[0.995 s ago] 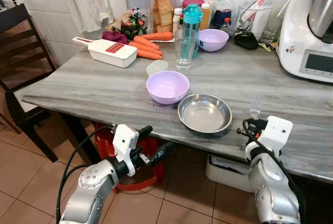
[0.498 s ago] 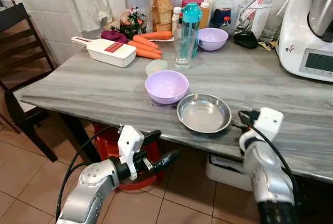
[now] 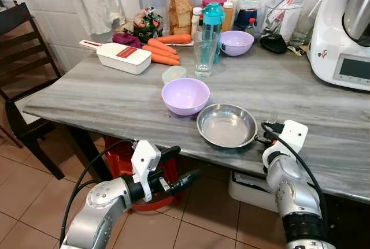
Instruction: Setting the table
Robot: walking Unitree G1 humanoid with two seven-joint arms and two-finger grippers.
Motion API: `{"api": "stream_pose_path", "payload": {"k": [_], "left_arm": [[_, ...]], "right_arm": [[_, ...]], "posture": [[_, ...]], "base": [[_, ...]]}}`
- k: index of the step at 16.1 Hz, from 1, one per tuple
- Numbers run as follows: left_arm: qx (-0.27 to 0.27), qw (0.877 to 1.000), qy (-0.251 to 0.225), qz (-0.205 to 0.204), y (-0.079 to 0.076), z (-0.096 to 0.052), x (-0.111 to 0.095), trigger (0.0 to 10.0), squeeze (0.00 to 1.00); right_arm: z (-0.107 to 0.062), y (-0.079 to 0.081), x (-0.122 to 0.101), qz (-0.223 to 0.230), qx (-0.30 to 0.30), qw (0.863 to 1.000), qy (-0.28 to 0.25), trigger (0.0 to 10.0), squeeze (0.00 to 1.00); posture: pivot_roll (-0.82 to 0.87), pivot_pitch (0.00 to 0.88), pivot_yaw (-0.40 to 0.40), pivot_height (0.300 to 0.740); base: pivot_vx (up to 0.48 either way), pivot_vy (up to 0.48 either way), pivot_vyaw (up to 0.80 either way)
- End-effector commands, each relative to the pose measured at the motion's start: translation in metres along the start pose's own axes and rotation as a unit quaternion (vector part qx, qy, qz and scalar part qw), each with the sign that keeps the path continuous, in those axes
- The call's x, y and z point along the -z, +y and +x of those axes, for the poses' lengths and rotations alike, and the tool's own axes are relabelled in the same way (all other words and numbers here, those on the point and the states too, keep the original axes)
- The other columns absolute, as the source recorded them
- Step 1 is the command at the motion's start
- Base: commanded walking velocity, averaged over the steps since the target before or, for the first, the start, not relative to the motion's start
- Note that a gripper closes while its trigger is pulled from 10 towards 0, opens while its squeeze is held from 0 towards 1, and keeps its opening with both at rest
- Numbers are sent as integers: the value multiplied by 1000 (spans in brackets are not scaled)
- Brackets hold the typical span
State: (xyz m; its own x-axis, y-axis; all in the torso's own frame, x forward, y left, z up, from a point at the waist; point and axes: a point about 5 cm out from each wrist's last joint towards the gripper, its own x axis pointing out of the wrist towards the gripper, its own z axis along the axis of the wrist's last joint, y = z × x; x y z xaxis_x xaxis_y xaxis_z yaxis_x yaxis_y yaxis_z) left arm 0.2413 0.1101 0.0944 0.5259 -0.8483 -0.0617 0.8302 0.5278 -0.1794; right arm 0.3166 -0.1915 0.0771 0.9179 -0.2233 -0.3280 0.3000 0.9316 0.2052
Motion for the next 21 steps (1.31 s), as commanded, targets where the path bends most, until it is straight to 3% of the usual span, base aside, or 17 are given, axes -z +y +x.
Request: {"api": "stream_pose_path", "payload": {"k": [1,9,10,11,21], "left_arm": [[18,1000,7,8,-2,0,-3,10000,0],[28,1000,11,10,-3,2,-3,10000,0],[28,999,12,9,-3,2,-2,10000,0],[30,999,12,8,-4,2,-2,10000,0],[34,999,14,9,-3,3,0,10000,0]], "right_arm": [[3,1,-4,6,4,1000,-6,10000,0],[15,7,-9,22,7,1000,-17,10000,0],[16,8,-8,21,7,1000,-16,10000,612],[17,10,-7,22,2,1000,-13,10000,1000],[14,1,-2,14,4,1000,-12,10000,1000]], "posture": [[-2,0,29,740],[1,0,31,740],[1,0,31,740],[1,0,31,740],[2,0,24,740]], "base": [[0,0,0],[0,0,0],[0,0,0],[0,0,0],[0,0,0]]}}
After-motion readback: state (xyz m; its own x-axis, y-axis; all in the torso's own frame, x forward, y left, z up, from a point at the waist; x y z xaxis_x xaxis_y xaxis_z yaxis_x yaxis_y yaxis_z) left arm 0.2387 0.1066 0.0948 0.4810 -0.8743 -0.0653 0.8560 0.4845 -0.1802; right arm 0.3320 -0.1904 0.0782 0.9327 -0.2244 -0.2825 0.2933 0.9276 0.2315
